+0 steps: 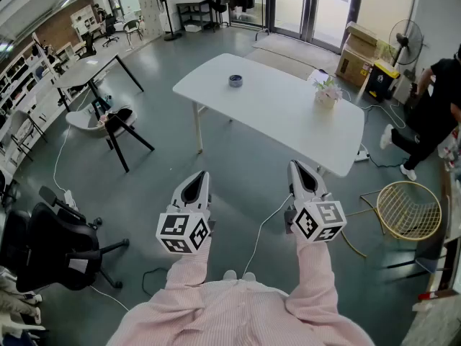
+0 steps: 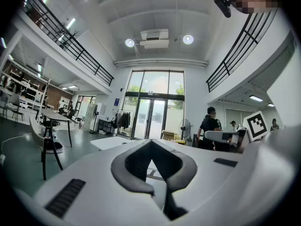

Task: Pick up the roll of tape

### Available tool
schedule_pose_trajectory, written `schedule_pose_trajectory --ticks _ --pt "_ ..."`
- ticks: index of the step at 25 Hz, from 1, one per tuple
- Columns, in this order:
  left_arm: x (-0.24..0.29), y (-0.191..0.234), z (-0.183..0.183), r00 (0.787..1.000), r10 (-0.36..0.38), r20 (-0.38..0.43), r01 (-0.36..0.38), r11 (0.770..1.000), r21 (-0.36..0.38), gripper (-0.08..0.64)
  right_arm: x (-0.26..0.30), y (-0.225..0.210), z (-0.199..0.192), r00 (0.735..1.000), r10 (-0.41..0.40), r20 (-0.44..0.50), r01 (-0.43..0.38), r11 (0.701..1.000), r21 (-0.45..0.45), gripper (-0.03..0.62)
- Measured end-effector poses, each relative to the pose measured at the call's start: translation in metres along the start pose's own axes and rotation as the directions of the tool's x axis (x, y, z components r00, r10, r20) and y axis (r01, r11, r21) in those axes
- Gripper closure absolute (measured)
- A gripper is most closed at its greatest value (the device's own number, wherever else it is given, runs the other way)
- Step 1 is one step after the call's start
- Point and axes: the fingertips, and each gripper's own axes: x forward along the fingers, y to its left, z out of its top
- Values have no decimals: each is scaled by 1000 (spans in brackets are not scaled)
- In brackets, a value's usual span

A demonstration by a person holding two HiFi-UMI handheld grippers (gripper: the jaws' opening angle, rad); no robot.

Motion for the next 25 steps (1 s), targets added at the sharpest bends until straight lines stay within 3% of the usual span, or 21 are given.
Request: schedule_pose_trajectory --ticks 25 --pt "19 7 -9 999 53 -14 -53 999 2 560 35 -6 -13 994 108 5 -109 993 53 588"
